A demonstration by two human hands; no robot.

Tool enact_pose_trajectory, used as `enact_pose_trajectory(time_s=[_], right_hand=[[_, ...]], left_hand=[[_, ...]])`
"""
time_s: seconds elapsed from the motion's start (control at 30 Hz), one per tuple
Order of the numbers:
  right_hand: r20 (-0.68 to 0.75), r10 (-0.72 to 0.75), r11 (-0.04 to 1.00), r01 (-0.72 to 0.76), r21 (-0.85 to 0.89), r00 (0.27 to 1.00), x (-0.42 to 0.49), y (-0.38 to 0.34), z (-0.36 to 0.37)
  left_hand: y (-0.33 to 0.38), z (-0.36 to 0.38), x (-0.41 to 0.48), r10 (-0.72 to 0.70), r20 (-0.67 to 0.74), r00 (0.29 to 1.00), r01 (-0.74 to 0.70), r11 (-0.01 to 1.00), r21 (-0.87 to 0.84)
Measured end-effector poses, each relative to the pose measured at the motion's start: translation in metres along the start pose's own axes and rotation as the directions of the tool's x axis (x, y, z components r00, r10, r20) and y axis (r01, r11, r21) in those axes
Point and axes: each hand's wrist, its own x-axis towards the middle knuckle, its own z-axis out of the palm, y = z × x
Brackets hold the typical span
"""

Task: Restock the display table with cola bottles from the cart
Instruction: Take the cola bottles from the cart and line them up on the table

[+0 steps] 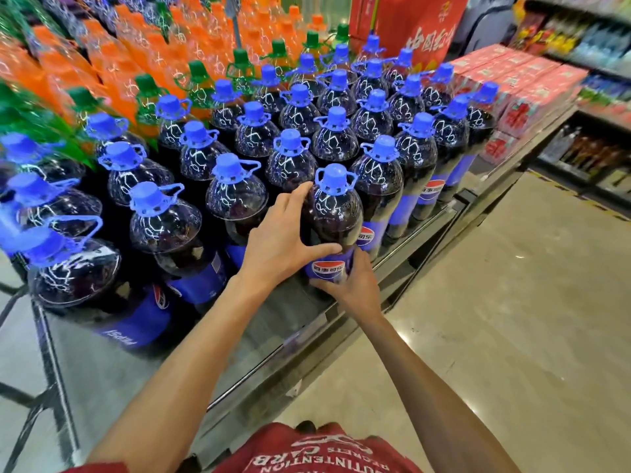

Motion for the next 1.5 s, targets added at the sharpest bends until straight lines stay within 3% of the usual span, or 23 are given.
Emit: enact_pose_trajectory(time_s=[0.13,0.3,0.5,0.7,0.87,1.03,1.23,1.5], right_hand=[[0.040,-0.003,0.996,0.006,-0.088,0.999,-0.002,-0.006,-0.008],[0.203,0.068,0.969,-0.016,-0.246,0.977,0.000,-0.003,-0.031],[0.414,0.207,0.868,0.029,-0.496,0.886,-0.024,0.012,-0.082],[0.363,0.316,0.769,-0.013,-0.639,0.877,-0.078,0.021,-0.141],[0.225,0.336,0.693,-0.078,-0.717,0.915,-0.133,0.024,-0.197],[0.085,0.397,0.627,-0.203,-0.752,0.914,-0.196,0.034,-0.246],[-0.084,0.480,0.567,-0.382,-0.730,0.873,-0.283,0.051,-0.296],[-0.241,0.647,0.481,-0.632,-0.607,0.724,-0.406,0.089,-0.346]], left_hand=[[0.008,-0.008,-0.004,0.006,0.019,1.000,-0.009,0.993,0.117],[0.007,-0.016,-0.021,0.015,-0.002,1.000,-0.014,0.992,0.122],[0.022,-0.025,-0.045,0.088,0.078,0.993,-0.103,0.974,0.200],[0.058,0.003,-0.052,0.127,0.404,0.906,-0.314,0.841,0.440],[0.108,0.035,-0.064,0.195,0.556,0.808,-0.515,0.693,0.505],[0.168,0.056,-0.088,0.297,0.629,0.719,-0.644,0.624,0.442],[0.254,0.081,-0.140,0.505,0.617,0.604,-0.751,0.620,0.227],[0.343,0.149,-0.219,0.582,0.729,0.360,-0.918,0.360,0.167]])
